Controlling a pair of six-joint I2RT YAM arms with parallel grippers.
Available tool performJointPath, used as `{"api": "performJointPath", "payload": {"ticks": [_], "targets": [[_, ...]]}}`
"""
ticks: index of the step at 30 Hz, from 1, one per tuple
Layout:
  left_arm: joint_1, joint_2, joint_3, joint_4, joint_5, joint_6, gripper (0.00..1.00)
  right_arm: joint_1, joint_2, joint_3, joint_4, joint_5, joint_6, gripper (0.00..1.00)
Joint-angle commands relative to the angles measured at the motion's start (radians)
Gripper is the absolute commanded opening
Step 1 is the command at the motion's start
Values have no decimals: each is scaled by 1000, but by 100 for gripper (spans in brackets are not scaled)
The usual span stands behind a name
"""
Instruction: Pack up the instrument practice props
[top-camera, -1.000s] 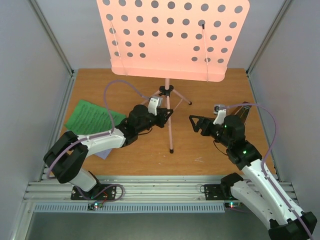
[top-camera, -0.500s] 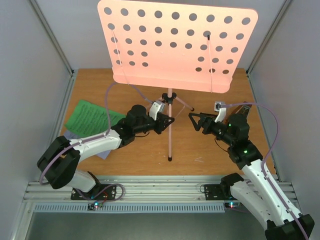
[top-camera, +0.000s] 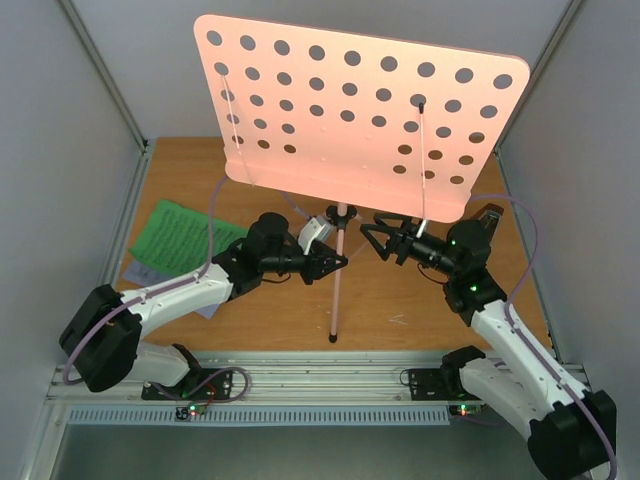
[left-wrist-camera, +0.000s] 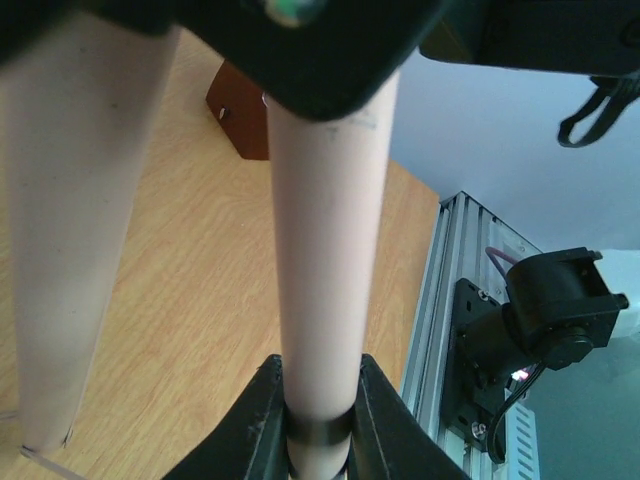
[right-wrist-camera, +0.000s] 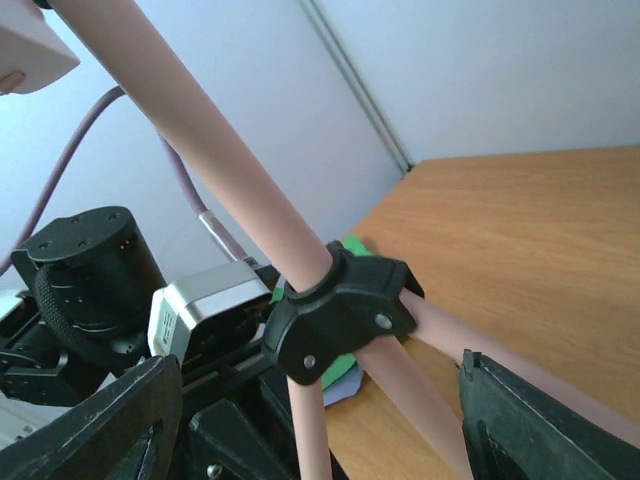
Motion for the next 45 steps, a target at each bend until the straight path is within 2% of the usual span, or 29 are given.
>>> {"api": "performJointPath", "payload": {"ticks": [1, 4, 8, 13, 19, 22, 26, 29, 45], "targets": [[-7, -45, -8, 78, 76, -31, 1, -2, 85, 7, 204, -117, 1, 76], [-7, -58, -27, 89, 53, -35, 2, 3, 144, 38, 227, -136, -11, 75], [-8, -85, -44, 80, -8, -31, 13, 8, 204, 76, 256, -143, -33, 73], [-7, -102, -38, 15, -78, -8, 15, 10, 253, 116, 268, -149, -100, 70], [-7, -115, -45, -8, -107, 8, 36, 21, 305, 156, 300, -208, -113, 69], [-8, -114, -61, 14, -110, -2, 41, 30, 323, 167, 323, -230, -108, 69], [-8, -107, -84, 54, -97, -23, 42, 43, 340, 172, 359, -246, -101, 69], [-7, -98, -85, 49, -95, -27, 38, 46, 361, 183, 382, -247, -99, 68], [-8, -69, -103, 65, -127, -32, 22, 73, 432, 291, 360, -325, -60, 53]]}}
